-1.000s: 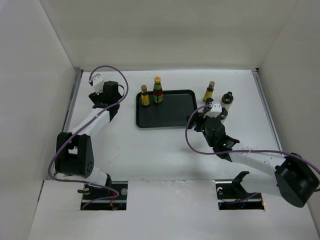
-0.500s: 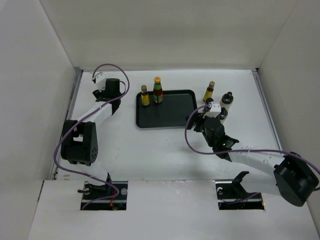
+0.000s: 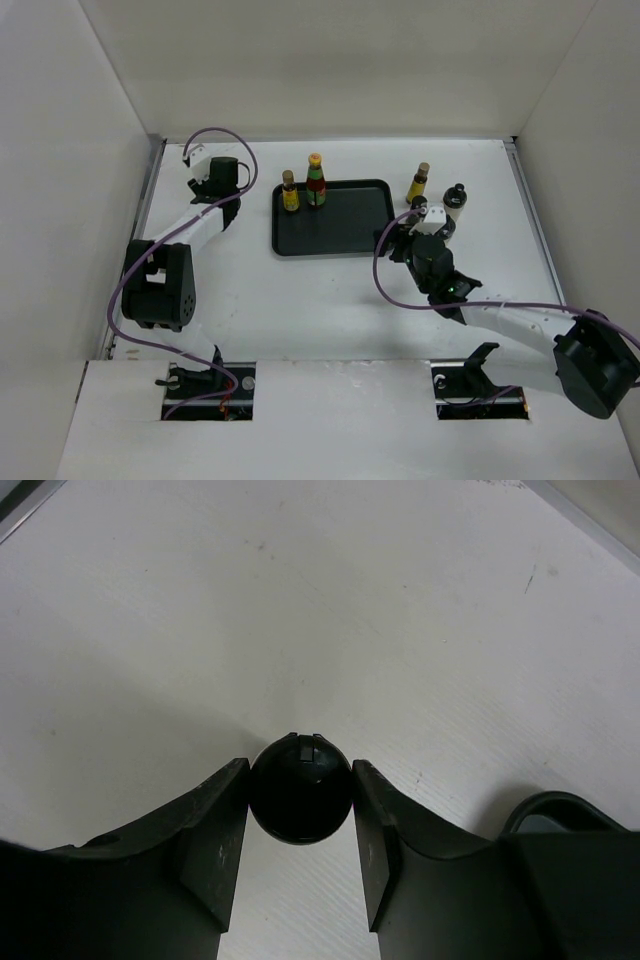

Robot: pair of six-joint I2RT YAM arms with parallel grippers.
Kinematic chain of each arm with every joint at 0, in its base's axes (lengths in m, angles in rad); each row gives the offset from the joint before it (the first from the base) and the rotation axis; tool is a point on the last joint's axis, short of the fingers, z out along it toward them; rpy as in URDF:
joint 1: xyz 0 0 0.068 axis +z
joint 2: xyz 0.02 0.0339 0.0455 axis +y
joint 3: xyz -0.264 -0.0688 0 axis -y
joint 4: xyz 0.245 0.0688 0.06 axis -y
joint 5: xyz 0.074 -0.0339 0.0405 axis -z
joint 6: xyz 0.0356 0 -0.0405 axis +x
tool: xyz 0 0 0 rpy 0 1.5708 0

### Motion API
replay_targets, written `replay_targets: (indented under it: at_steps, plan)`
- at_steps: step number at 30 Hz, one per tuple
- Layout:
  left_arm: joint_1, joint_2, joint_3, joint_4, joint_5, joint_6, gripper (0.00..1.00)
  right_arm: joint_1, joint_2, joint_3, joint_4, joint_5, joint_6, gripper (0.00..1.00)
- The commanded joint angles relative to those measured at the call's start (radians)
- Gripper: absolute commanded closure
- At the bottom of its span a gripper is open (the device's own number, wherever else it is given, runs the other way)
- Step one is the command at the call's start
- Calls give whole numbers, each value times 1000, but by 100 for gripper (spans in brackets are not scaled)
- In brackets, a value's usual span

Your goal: Organize the condiment bottles

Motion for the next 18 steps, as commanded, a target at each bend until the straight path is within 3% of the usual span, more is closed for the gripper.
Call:
replay_targets:
  at_steps: [1, 18]
  plan:
    - [4, -18, -28, 35, -1, -12, 77, -12, -34, -1, 50, 1, 8, 12]
    - [-78, -228, -175, 109, -10, -35, 81, -6, -4, 11, 47, -3, 7, 12]
